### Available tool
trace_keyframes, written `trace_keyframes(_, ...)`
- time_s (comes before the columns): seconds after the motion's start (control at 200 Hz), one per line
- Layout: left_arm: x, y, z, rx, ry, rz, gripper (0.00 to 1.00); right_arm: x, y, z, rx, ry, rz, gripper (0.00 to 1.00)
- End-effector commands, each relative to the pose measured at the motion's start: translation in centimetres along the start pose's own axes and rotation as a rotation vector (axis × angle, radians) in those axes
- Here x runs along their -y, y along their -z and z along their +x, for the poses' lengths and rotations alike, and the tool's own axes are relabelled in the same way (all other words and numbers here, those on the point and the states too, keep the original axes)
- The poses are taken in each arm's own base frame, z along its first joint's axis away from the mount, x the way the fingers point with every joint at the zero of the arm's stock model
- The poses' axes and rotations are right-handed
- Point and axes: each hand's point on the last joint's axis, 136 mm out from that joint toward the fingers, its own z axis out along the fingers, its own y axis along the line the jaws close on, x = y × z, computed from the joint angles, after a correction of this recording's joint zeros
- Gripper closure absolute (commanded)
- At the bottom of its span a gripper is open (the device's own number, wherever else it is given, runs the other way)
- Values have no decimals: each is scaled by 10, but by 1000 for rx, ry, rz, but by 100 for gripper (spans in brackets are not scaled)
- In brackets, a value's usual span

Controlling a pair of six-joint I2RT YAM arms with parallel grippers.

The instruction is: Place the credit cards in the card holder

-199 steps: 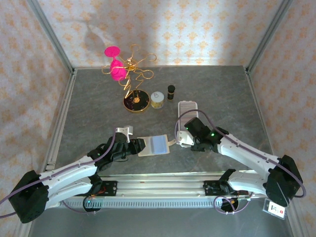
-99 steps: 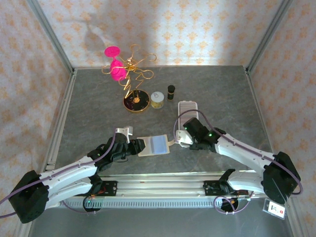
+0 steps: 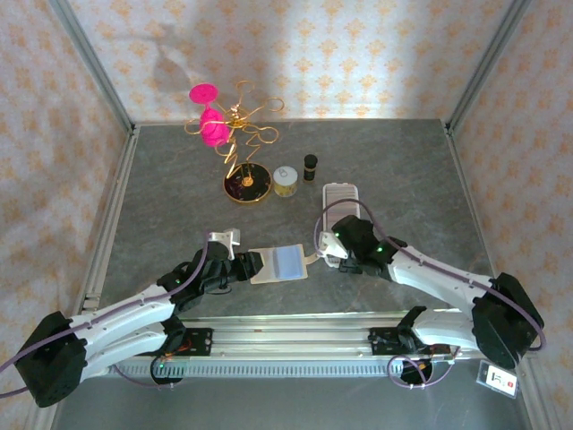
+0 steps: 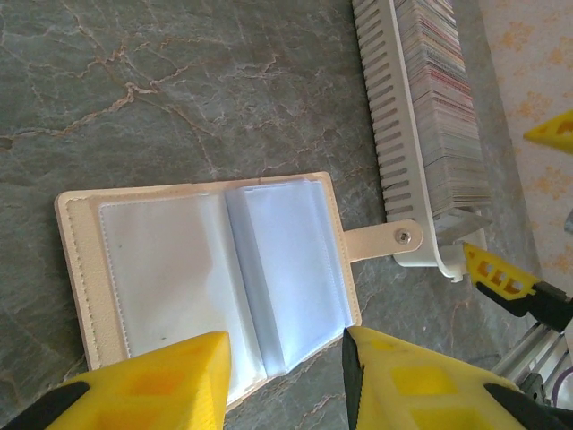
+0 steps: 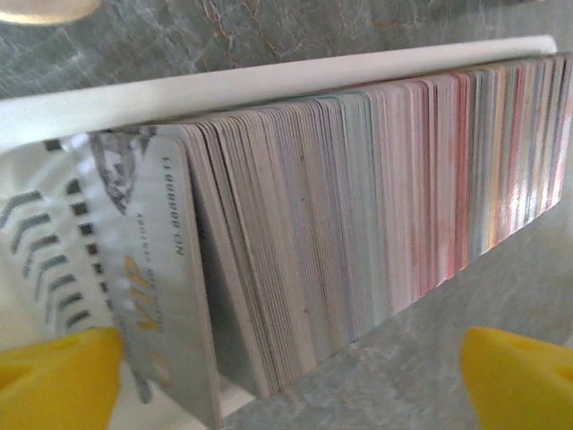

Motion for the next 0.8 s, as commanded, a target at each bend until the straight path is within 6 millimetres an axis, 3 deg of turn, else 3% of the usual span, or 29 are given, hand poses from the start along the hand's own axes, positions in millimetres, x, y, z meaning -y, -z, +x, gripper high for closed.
trace_keyframes(0.0, 1, 1, 1, 7, -2, 20, 61, 11, -6, -9, 10, -8, 21, 0)
trace_keyframes(0.25, 0, 2, 2, 7, -3, 21, 61, 17, -20, -26, 30, 2, -17, 3)
trace_keyframes(0.405, -1, 3, 3, 11, -2, 23, 61, 14, -26, -25, 12, 42, -64, 7)
trace_keyframes(0.611, -1, 4, 2, 15, -2, 22, 61, 24, -23, -25, 4, 82, -97, 16)
trace_keyframes(0.796, -1, 4, 2, 16, -3, 23, 61, 26, -21, -25, -2, 110, -134, 15)
